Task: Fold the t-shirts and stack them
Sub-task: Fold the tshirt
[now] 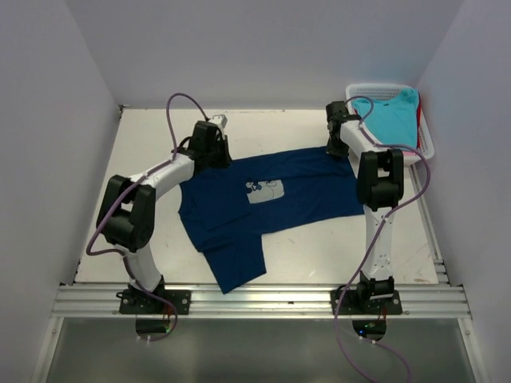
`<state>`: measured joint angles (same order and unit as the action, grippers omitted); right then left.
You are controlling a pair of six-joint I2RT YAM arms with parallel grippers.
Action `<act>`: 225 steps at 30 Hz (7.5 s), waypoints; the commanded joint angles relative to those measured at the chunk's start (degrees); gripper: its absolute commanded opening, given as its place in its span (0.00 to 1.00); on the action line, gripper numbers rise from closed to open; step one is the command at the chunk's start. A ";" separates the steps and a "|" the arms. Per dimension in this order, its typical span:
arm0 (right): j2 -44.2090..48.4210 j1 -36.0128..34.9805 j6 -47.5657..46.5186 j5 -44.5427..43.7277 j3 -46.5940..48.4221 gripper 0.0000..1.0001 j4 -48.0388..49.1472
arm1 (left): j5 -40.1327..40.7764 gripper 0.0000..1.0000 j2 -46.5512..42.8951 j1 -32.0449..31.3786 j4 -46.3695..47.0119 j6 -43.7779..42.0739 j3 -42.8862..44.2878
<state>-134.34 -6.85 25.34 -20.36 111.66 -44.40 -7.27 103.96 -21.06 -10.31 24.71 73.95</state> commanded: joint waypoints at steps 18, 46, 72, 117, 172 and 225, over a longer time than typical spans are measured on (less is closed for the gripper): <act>0.66 0.00 -0.91 2.25 -3.38 0.00 0.90 | 10.60 0.00 10.81 10.68 -2.52 5.96 -5.76; 27.43 -0.62 -3.54 13.15 -24.37 0.41 26.12 | 2.60 0.69 -5.67 13.94 0.57 -0.97 0.51; 62.36 -9.06 -0.03 13.33 -53.46 0.57 14.87 | 11.41 0.81 -44.99 -4.08 -41.56 29.33 -32.99; 55.52 -8.62 8.04 -0.03 -62.44 0.65 12.58 | 16.94 0.00 -41.12 -14.01 -33.73 31.11 -28.26; 43.38 -2.82 11.57 -1.88 -60.24 0.60 20.41 | 19.75 0.01 -37.87 -13.92 -33.46 21.70 -20.51; 54.28 -2.90 17.99 1.46 -73.95 0.60 21.02 | 19.75 0.00 -38.31 -13.92 -34.25 22.14 -21.75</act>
<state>-78.37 -9.80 42.11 -18.48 37.41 -26.30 12.19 66.15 -34.79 -44.69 46.87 52.38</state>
